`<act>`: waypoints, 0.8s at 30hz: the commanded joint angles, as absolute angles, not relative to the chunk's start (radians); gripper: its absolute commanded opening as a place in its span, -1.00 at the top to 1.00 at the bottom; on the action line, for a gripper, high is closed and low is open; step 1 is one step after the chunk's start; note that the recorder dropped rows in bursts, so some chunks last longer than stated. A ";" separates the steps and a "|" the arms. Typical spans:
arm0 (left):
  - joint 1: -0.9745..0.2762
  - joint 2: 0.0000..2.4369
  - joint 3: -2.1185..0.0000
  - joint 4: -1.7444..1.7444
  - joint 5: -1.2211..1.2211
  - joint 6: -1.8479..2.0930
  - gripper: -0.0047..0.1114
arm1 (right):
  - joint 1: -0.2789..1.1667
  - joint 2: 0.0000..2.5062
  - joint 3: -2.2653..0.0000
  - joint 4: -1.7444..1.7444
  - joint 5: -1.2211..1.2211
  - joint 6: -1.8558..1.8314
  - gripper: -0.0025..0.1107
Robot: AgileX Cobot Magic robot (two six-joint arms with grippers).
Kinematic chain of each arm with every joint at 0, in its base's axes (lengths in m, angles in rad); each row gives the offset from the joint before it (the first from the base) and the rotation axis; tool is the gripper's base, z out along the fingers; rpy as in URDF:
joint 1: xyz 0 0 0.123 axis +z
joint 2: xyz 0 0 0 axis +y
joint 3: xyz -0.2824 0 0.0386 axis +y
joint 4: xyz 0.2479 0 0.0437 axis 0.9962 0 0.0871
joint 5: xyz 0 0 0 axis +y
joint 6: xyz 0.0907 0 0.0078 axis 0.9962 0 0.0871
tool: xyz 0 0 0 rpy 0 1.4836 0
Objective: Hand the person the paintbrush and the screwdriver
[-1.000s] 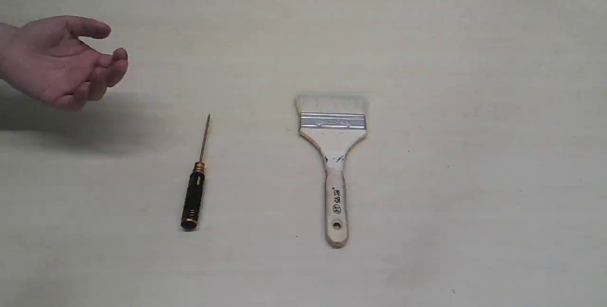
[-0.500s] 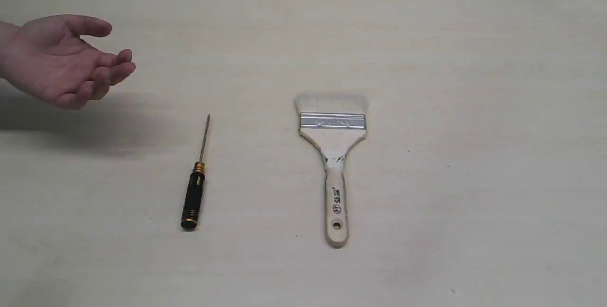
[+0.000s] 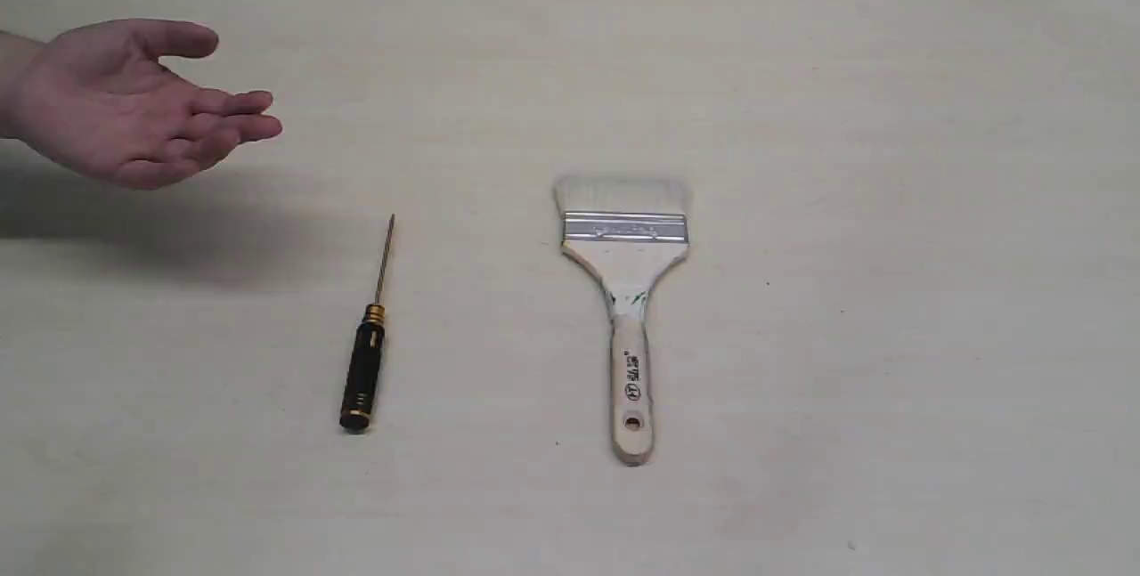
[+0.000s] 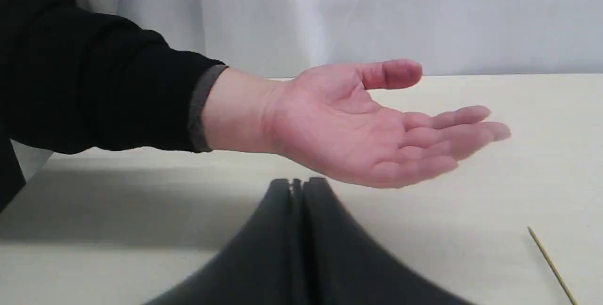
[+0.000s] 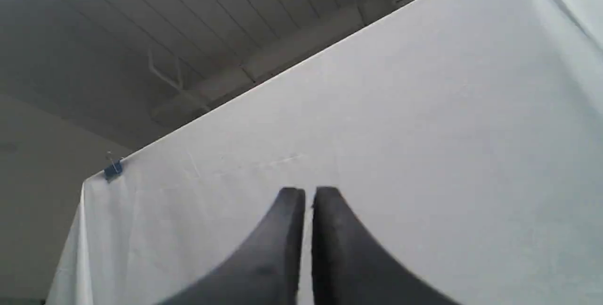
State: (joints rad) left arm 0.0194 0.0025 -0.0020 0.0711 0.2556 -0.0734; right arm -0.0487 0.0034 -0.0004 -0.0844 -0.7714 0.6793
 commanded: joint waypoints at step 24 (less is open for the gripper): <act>0.011 0.000 0.000 0.067 0.250 -0.075 0.92 | -0.055 0.388 -0.493 -1.687 -0.744 1.607 0.19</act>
